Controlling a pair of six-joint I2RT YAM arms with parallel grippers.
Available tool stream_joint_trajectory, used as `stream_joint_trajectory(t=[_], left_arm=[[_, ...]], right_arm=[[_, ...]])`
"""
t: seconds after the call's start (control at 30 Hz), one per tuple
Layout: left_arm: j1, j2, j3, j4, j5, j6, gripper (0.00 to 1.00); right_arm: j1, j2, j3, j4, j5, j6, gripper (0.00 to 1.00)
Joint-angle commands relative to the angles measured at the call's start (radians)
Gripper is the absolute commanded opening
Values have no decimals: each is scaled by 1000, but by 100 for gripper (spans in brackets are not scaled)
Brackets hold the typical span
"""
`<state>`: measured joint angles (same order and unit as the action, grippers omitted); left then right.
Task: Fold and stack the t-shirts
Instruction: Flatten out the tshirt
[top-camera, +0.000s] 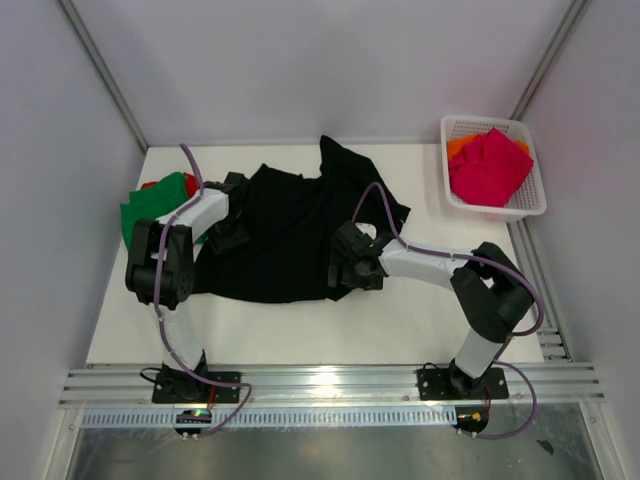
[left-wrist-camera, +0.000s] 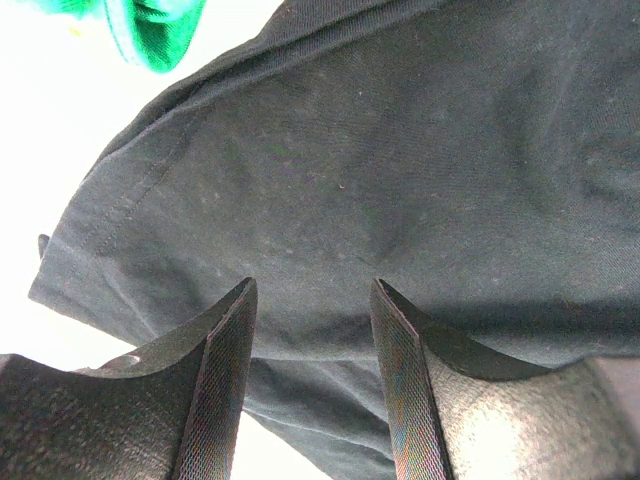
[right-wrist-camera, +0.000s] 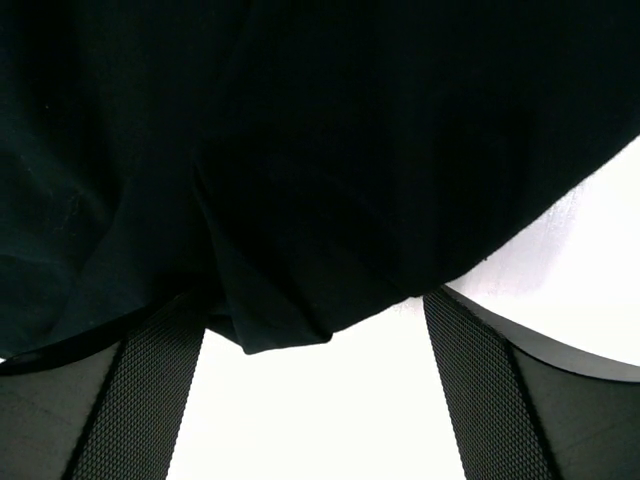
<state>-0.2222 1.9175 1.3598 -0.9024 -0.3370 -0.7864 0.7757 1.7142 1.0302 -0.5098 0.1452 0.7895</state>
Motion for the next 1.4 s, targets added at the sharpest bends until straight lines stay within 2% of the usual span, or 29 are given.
stream_joint_trajectory(t=[0.0, 0.03, 0.07, 0.13, 0.17, 0.2, 0.67, 1.0, 1.37], left_arm=[[0, -43, 16, 8, -17, -8, 51], [0, -43, 18, 5, -20, -8, 51], [0, -43, 18, 3, -23, -8, 51], [0, -44, 15, 3, -23, -4, 51], [0, -44, 13, 3, -25, -5, 51], [0, -44, 12, 3, -25, -4, 52], [0, -25, 24, 10, -8, 6, 51], [0, 8, 62, 3, -5, 22, 51], [0, 40, 105, 2, 9, 22, 51]], right_arm=[[8, 27, 22, 45, -38, 17, 84], [10, 28, 21, 51, -47, 13, 76], [10, 33, 19, 57, -56, 10, 54], [10, 47, 19, 60, -74, 11, 27], [8, 50, 18, 60, -76, 14, 6], [10, 51, 14, 60, -78, 20, 3], [10, -44, -24, -21, -62, 5, 3], [11, -142, -24, -159, -42, -39, 3], [10, -272, -45, -306, -16, -12, 3]])
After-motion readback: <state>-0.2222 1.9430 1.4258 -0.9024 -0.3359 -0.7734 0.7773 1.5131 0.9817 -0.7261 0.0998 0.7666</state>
